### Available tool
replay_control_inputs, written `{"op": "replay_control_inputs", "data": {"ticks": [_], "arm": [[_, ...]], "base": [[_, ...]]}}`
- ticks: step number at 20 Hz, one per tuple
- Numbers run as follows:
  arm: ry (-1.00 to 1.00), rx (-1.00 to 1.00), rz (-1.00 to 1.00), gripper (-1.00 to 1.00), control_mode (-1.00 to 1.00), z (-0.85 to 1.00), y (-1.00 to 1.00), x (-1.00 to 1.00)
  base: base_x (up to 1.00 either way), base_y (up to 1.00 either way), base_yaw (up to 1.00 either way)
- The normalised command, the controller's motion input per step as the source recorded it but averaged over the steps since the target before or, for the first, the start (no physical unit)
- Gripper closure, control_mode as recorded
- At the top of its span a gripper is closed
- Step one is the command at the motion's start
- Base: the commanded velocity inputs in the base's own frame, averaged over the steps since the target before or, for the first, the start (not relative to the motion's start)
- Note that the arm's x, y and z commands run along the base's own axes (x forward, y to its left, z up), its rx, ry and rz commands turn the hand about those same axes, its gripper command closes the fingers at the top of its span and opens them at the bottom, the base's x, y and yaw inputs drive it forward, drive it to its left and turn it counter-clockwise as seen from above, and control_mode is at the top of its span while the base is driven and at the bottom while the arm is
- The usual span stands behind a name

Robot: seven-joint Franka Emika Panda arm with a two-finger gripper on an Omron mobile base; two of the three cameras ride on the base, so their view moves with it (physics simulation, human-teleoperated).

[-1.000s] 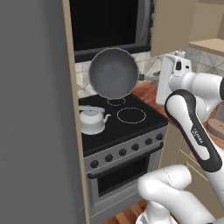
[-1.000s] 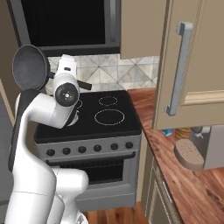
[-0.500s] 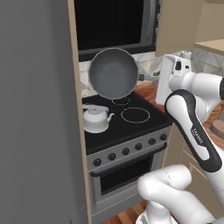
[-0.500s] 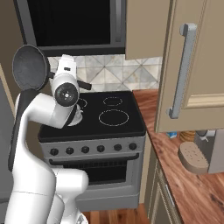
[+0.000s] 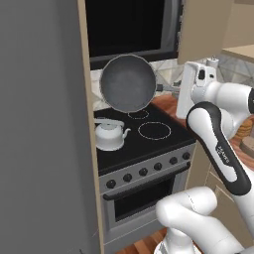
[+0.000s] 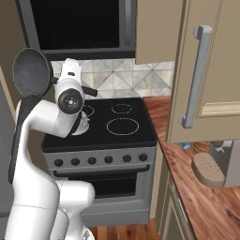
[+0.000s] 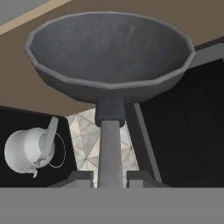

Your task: Pick the pan from the cabinet and place it on the stove. Then turn on the stove burner for the pan.

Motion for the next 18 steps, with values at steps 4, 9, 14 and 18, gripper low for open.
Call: {"op": "replay_control_inputs", "data": {"ticks": [4,9,14,18], "arm": [[0.0,0.0,0.0,1.0,1.0,0.0,0.0,0.0],[0.0,0.0,0.0,1.0,1.0,0.0,0.0,0.0],[0.0,0.0,0.0,1.0,1.0,0.0,0.0,0.0],[0.0,0.0,0.0,1.0,1.0,0.0,0.0,0.0]], "base": [[0.2,0.0,0.02],[0.27,-0.05,0.04],[0.17,-0.01,0.04],[0.34,-0.03,0.04]]}}
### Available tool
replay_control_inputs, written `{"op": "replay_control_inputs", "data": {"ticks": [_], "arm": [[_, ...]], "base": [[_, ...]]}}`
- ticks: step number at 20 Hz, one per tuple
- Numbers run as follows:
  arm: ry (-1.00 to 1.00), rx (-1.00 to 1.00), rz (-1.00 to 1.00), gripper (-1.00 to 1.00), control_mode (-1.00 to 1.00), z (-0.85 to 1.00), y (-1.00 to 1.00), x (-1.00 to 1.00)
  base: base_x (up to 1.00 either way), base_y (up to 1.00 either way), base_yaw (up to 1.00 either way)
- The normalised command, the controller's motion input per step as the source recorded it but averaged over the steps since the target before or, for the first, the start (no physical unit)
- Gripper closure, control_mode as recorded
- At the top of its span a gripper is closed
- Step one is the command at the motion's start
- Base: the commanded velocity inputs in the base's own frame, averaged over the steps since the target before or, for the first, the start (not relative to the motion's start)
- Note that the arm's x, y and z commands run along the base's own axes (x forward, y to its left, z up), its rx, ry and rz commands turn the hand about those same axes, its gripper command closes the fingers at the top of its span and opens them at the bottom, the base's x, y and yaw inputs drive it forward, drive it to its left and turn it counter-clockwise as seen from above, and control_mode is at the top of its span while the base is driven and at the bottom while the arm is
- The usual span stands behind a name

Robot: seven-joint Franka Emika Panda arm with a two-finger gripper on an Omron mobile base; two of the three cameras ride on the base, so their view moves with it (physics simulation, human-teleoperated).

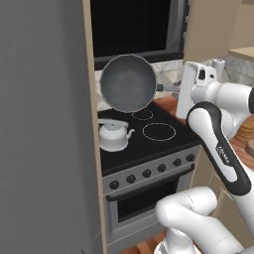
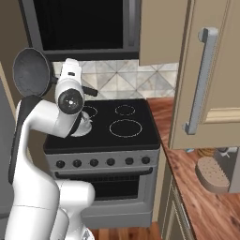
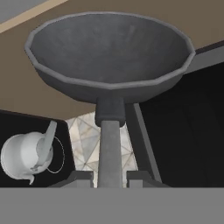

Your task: Pick the pan from the cabinet and place it on the stove. Then turn on the stove burner for the pan.

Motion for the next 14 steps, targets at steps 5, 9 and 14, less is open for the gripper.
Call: {"op": "replay_control_inputs", "data": {"ticks": [5,9,14], "arm": [[0.0,0.0,0.0,1.0,1.0,0.0,0.0,0.0],[0.0,0.0,0.0,1.0,1.0,0.0,0.0,0.0],[0.0,0.0,0.0,1.0,1.0,0.0,0.0,0.0]], "base": [[0.4,-0.02,0.05],[0.24,-0.01,0.04],[0.01,-0.09,0.01]]}}
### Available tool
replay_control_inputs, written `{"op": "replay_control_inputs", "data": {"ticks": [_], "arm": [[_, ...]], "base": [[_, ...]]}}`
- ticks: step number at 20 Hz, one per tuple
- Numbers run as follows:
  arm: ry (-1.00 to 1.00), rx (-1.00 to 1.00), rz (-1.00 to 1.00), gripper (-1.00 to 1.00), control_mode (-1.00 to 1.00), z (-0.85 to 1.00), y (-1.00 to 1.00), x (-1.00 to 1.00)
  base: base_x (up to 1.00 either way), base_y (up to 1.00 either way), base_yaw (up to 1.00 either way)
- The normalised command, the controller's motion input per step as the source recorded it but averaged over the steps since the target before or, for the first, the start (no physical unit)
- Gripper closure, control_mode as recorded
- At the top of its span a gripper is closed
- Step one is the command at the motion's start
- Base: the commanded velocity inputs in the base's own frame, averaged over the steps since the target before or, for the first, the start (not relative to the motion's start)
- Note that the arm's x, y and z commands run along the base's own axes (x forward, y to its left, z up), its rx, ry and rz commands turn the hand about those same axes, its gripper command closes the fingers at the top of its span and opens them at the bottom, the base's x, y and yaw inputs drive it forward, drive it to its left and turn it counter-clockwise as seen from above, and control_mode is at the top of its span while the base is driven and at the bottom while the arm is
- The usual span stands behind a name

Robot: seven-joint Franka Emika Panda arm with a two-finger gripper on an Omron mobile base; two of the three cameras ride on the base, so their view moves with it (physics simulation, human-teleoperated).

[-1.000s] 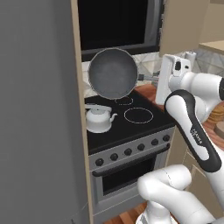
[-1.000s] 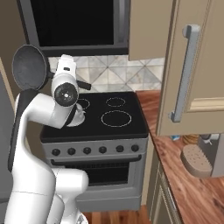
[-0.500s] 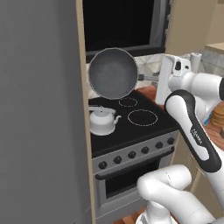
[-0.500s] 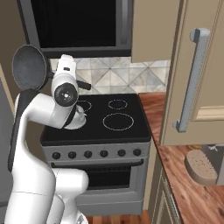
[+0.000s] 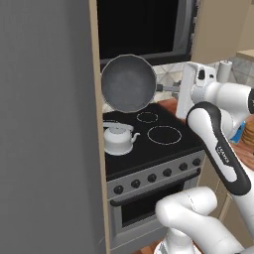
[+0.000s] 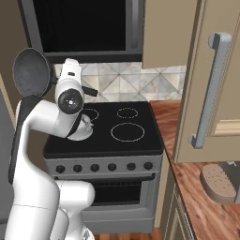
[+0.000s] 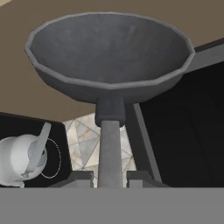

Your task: Pick the pan from the cabinet and place it on the stove. Then turn on the stove burner for the pan.

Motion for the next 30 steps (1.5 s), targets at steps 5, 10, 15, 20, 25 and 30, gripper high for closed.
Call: {"op": "replay_control_inputs", "data": {"ticks": [5,10,15,20,25,30], "arm": [[0.0,0.0,0.0,1.0,1.0,0.0,0.0,0.0],[0.0,0.0,0.0,1.0,1.0,0.0,0.0,0.0],[0.0,0.0,0.0,1.0,1.0,0.0,0.0,0.0],[0.0,0.0,0.0,1.0,1.0,0.0,0.0,0.0],[0.0,0.0,0.0,1.0,1.0,0.0,0.0,0.0],[0.07,0.0,0.0,1.0,-1.0,-0.31,-0.18,-0.02]], "base": [[-0.01,-0.03,0.0],[-0.25,-0.12,0.0],[-0.21,-0.04,0.0],[-0.06,0.0,0.0],[-0.14,-0.02,0.0],[0.0,0.0,0.0]]}}
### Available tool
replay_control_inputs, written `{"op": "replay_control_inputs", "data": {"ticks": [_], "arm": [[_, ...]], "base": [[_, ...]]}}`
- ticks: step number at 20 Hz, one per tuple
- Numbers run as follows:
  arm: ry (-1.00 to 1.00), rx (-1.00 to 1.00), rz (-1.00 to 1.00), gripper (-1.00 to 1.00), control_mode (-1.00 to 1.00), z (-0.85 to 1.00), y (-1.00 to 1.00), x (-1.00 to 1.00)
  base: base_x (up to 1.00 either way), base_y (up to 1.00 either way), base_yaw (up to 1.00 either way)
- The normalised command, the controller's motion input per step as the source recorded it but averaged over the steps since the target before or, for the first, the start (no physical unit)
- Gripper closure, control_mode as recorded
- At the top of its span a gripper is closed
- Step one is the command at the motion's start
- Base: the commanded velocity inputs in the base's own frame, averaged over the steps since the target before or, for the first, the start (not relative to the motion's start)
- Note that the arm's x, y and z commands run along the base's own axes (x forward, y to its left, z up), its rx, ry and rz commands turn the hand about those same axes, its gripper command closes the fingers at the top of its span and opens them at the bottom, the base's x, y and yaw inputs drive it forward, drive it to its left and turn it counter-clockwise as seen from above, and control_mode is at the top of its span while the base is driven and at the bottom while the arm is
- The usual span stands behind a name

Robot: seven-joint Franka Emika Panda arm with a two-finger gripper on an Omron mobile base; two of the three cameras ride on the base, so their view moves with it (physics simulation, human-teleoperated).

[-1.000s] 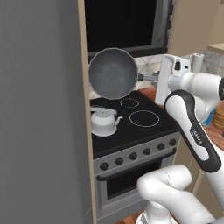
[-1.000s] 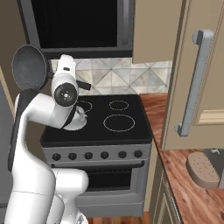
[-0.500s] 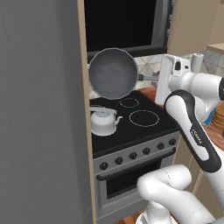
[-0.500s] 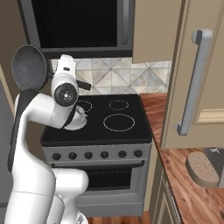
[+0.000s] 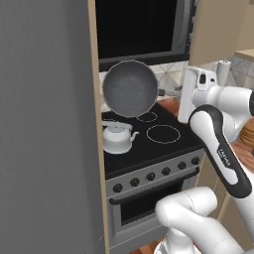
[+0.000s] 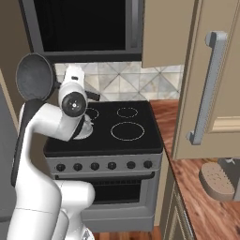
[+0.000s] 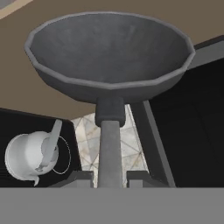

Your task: Pick the pan from the cabinet and place it on the stove. Then turn on the stove burner for the pan.

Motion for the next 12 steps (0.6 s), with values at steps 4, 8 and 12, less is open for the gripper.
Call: {"op": "replay_control_inputs", "data": {"ticks": [4,8,12], "arm": [[0.16,0.01,-0.01,1.0,-1.0,-0.38,-0.39,0.01],[0.18,0.02,-0.04,1.0,-1.0,-0.33,-0.42,0.07],[0.19,0.05,-0.13,1.0,-1.0,-0.31,-0.39,0.17]], "base": [[0.0,0.0,0.0],[0.0,0.0,0.0],[0.0,0.0,0.0]]}}
